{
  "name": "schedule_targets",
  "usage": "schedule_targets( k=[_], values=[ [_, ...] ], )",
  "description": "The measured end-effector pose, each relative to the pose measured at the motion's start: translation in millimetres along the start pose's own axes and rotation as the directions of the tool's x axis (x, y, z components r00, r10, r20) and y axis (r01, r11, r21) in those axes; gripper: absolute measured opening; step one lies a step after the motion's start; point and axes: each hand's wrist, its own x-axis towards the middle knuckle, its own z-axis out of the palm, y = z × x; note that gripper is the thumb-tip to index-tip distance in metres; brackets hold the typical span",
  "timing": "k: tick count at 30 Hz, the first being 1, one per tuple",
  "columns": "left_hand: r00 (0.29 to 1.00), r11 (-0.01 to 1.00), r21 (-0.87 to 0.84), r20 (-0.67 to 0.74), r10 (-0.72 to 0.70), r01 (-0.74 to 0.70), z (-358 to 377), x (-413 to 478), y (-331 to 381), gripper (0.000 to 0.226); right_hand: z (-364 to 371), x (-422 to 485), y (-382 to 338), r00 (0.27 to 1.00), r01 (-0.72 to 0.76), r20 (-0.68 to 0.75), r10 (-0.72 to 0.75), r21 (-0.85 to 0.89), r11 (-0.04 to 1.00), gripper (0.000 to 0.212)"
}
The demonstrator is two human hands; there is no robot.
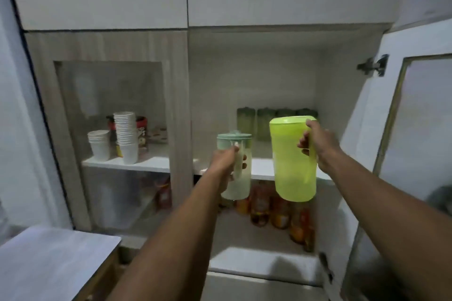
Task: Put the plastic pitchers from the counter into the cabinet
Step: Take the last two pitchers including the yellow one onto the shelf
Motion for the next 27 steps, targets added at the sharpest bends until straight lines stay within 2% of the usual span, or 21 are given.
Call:
schedule_targets(
  k=[4, 9, 16, 20, 24, 27],
  values=[
    [0.996, 0.999, -0.007, 0.084, 0.042, -0.042, 71.9, 47.5, 3.4, 0.02, -45.0, 55.7, -5.5, 0.99, 0.045, -0.135, -0.04, 0.037, 0.998, 0.035],
    [0.992, 0.999, 0.016, 0.118, 0.05, -0.052, 120.5, 110.4, 2.9, 0.026, -63.4, 119.9, 10.5, 0.979, 0.052, -0.203, -0.035, 0.08, 0.995, 0.033],
    [0.988, 0.997, 0.055, 0.151, 0.04, -0.048, 145.1, 224.7, 5.3, 0.02, -36.1, 218.6, 42.6, 0.974, 0.064, -0.225, -0.039, 0.104, 0.993, 0.035],
    [0.984, 0.996, 0.081, 0.18, 0.01, -0.025, 157.3, 286.5, 3.1, 0.021, -17.1, 279.0, 56.7, 0.955, 0.066, -0.295, -0.038, 0.083, 0.994, 0.033],
    [0.972, 0.99, 0.129, 0.232, 0.022, -0.053, 168.7, 334.1, -1.3, 0.016, -4.2, 329.5, 71.9, 0.947, 0.024, -0.321, 0.011, 0.103, 0.994, 0.032],
    [0.982, 0.986, 0.165, 0.191, -0.014, -0.018, 180.7, 359.2, -3.1, 0.02, 3.6, 354.2, 81.4, 0.951, 0.002, -0.308, 0.031, 0.107, 0.994, 0.031]
  ],
)
